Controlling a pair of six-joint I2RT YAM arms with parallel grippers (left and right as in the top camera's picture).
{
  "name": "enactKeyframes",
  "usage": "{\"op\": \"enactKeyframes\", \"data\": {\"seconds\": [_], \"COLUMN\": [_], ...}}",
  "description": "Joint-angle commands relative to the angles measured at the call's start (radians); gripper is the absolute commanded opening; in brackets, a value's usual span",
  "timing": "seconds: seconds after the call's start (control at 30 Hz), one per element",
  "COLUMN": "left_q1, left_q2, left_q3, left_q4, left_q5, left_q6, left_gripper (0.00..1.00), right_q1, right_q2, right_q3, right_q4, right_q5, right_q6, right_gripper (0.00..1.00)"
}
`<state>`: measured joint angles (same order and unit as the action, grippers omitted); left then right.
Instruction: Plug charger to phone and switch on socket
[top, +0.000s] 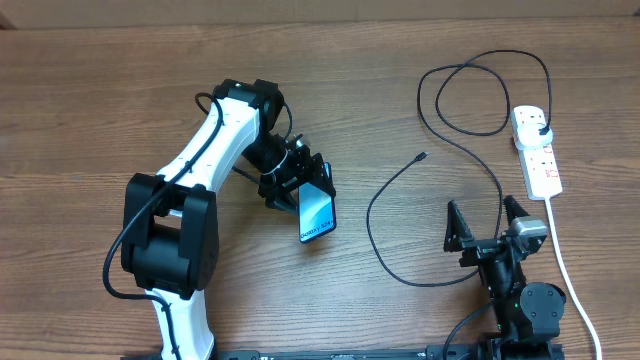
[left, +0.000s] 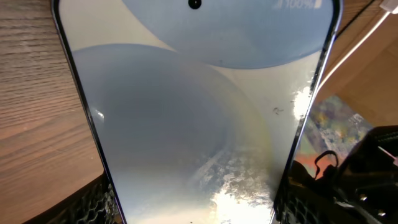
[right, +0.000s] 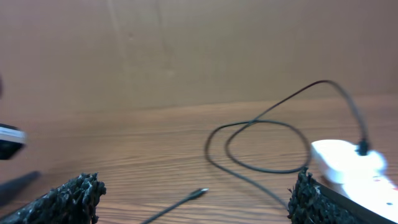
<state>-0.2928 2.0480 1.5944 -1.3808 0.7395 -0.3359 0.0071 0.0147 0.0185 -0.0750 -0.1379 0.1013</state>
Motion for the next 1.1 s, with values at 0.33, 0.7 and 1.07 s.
{"op": "enactKeyframes", "data": {"seconds": [0.33, 0.7, 1.07], "left_q1": [0.005, 0.005, 0.005], "left_q2": [-0.001, -0.001, -0.001], "left_q3": [0.027, 0.027, 0.027], "left_q4": [-0.01, -0.008, 0.0], "left_q5": [0.074, 0.097, 0.12], "left_q6": [0.022, -0.005, -0.036], "left_gripper": [0.71, 0.72, 0.71], "right_q1": [0.004, 0.004, 0.004], "right_q2": [-0.012, -0.012, 0.003], "right_q3": [-0.011, -0.01, 0.229], "right_q4": [0.021, 0.022, -0.376], "right_q5": [-0.465, -0.406, -0.603], "right_q6": [1.128, 0.946, 1.001], "right_gripper": [1.0, 1.0, 0.99]}}
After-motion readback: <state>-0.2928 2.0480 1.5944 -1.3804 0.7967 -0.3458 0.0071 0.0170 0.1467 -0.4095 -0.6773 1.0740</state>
